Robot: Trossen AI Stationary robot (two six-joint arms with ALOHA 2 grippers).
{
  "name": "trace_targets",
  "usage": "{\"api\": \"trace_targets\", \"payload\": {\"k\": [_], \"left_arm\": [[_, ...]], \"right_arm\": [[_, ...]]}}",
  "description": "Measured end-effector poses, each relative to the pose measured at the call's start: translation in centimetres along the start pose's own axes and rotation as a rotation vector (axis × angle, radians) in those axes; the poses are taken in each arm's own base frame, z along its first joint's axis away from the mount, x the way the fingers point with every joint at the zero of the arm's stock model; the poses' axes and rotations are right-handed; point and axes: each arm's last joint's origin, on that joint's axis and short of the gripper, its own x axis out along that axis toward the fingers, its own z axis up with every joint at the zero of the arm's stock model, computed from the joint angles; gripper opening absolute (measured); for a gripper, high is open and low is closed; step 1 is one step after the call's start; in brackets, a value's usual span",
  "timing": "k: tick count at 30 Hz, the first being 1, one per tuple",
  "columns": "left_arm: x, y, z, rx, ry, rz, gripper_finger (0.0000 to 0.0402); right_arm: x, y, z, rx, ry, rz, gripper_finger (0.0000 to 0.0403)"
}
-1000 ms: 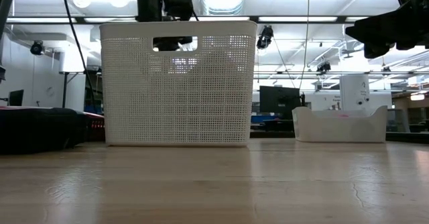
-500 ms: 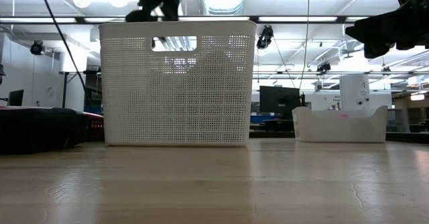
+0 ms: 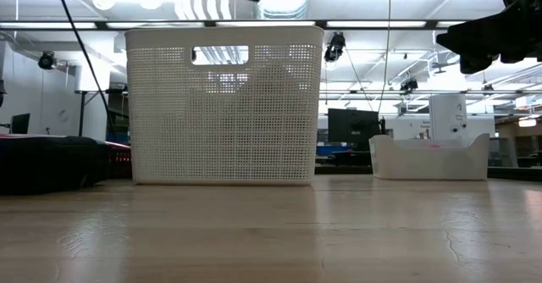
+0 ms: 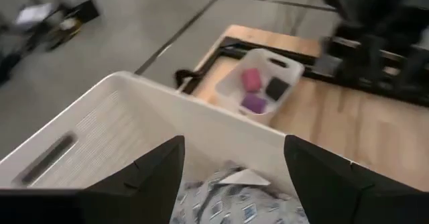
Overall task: Pick & Place Medicine items
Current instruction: Return to Home Position
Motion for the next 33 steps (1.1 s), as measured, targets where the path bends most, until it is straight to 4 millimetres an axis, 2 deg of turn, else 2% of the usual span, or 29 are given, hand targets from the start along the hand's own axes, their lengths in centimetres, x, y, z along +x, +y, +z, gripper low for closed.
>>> {"api": "trace_targets", "payload": {"k": [6, 10, 15, 21, 27, 33], "left_arm": [[0.4, -1.9, -0.1, 0.099, -0.041, -0.132, 0.0244], [1.0, -3.5, -1.0, 0.169, -0.156, -0.223, 0.0240], [0.2, -4.2, -2.5, 0.259, -0.269, -0.309, 0.0241], [-1.5, -3.0, -6.7, 0.282, -0.238, -0.324, 0.0241], [-4.5, -2.4, -11.2, 0.361, -0.416, -0.434, 0.0241], [-6.6, -1.0, -16.3, 0.459, -0.567, -0.438, 0.0241]], "right_arm": [[0.0, 0.0, 0.0, 0.000, 0.000, 0.000, 0.0123], [0.0, 0.0, 0.0, 0.000, 0.000, 0.000, 0.0123], [0.0, 0.0, 0.0, 0.000, -0.001, 0.000, 0.0123], [0.0, 0.0, 0.0, 0.000, -0.001, 0.000, 0.0123], [0.0, 0.0, 0.0, 0.000, -0.001, 0.000, 0.0123], [0.0, 0.0, 0.0, 0.000, -0.001, 0.001, 0.0123]]}}
